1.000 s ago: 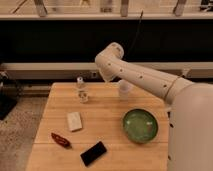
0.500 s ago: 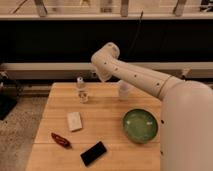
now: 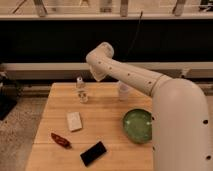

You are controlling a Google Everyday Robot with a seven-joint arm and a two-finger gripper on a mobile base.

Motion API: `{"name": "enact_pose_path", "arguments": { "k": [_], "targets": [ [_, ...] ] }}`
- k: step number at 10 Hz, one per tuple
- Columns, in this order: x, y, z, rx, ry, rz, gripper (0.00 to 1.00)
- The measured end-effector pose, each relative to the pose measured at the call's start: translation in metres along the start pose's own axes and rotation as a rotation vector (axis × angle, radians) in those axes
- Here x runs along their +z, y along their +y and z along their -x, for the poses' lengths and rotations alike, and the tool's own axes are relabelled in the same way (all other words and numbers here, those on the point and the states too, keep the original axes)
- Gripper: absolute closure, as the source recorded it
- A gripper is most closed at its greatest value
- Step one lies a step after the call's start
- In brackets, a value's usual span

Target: Knock the bottle over

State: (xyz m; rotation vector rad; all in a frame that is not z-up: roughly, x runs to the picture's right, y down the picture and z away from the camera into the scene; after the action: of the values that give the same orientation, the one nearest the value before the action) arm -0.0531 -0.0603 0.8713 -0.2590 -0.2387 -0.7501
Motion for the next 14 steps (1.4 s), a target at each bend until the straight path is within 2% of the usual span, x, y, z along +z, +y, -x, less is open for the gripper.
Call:
{"name": "enact_pose_path", "arguments": {
  "k": [2,4,8,14],
  "targets": [
    [0.005,-0.007,0.003,-0.021,-0.004,0.001,0.96],
    [0.010,-0.021,0.017,-0.053,-0.018,-0.001,0.96],
    [0.017,-0.052,0.055,-0.137,-0.041,-0.004,0.96],
    [0.021,-0.058,0.087,-0.206,-0.077,-0.010,0.96]
  ]
}}
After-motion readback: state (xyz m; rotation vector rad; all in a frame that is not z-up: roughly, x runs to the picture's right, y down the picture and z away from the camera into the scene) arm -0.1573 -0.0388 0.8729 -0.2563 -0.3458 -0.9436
